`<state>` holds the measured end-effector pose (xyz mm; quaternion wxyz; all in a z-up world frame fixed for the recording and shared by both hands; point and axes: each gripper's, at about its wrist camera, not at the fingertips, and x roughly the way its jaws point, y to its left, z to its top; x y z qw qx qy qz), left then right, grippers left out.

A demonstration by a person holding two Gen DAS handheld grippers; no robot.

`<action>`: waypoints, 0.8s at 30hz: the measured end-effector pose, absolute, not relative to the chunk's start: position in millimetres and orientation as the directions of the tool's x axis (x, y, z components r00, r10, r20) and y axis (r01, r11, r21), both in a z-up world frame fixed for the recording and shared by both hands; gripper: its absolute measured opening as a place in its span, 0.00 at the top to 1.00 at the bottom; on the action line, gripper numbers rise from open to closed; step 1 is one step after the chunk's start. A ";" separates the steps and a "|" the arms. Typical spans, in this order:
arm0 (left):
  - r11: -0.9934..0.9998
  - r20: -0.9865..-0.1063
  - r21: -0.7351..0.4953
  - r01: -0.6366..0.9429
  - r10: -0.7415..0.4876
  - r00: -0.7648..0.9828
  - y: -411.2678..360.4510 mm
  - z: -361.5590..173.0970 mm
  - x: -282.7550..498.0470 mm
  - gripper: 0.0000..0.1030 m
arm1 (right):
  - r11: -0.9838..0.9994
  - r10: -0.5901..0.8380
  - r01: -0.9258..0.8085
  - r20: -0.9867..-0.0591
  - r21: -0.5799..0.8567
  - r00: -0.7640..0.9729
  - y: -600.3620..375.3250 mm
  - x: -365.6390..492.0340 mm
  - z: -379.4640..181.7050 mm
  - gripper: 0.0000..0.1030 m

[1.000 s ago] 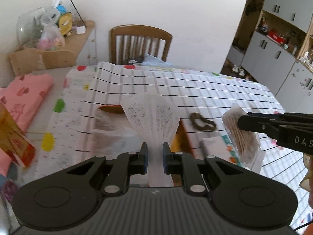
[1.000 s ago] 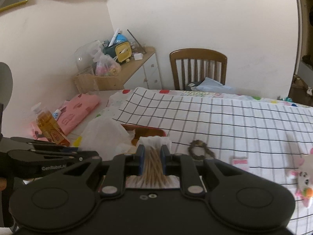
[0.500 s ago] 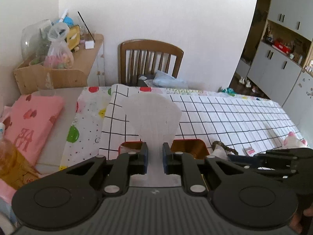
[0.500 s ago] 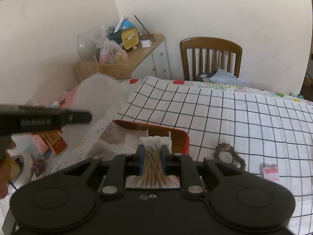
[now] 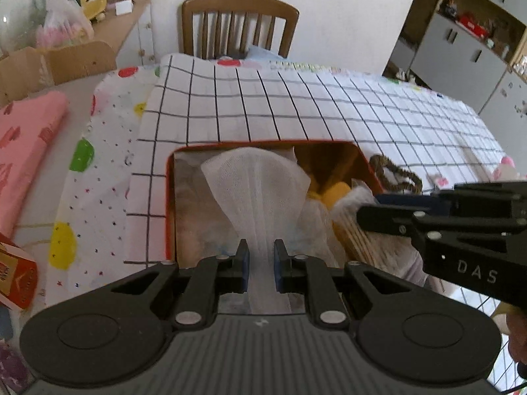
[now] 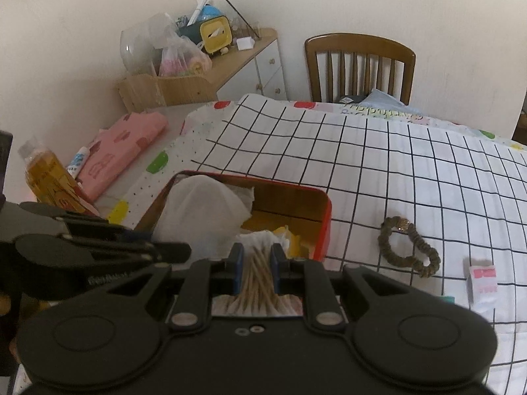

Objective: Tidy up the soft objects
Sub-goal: 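Lower the tissue and cotton swabs into the tin box and open both grippers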

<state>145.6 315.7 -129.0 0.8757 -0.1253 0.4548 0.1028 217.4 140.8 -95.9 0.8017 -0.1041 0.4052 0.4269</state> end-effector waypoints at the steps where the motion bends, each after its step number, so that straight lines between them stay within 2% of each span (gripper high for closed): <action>1: 0.947 -0.826 -0.126 -0.295 0.065 0.561 315.2 -130.8 146.0 0.86 | 0.613 0.598 -0.771 -0.740 0.174 0.308 142.5 217.7 -97.4 0.85; 8: 0.945 -0.840 -0.122 -0.302 0.064 0.539 316.0 -140.8 149.2 0.86 | 0.608 0.597 -0.772 -0.747 0.183 0.293 148.1 221.6 -100.6 0.84; 12: 0.947 -0.836 -0.119 -0.297 0.066 0.545 314.2 -139.5 149.0 0.86 | 0.601 0.609 -0.770 -0.747 0.213 0.268 145.1 224.7 -97.1 0.79; 15: 0.948 -0.832 -0.110 -0.299 0.076 0.549 312.4 -136.2 147.4 0.81 | 0.597 0.617 -0.769 -0.744 0.230 0.257 142.3 223.7 -94.7 0.76; 21: 0.948 -0.820 -0.108 -0.299 0.085 0.566 307.4 -127.6 140.6 0.79 | 0.594 0.623 -0.772 -0.737 0.226 0.263 135.5 216.7 -85.1 0.70; 24: 0.947 -0.814 -0.109 -0.303 0.089 0.574 304.7 -122.4 136.1 0.70 | 0.592 0.633 -0.774 -0.725 0.225 0.273 129.3 212.1 -76.8 0.65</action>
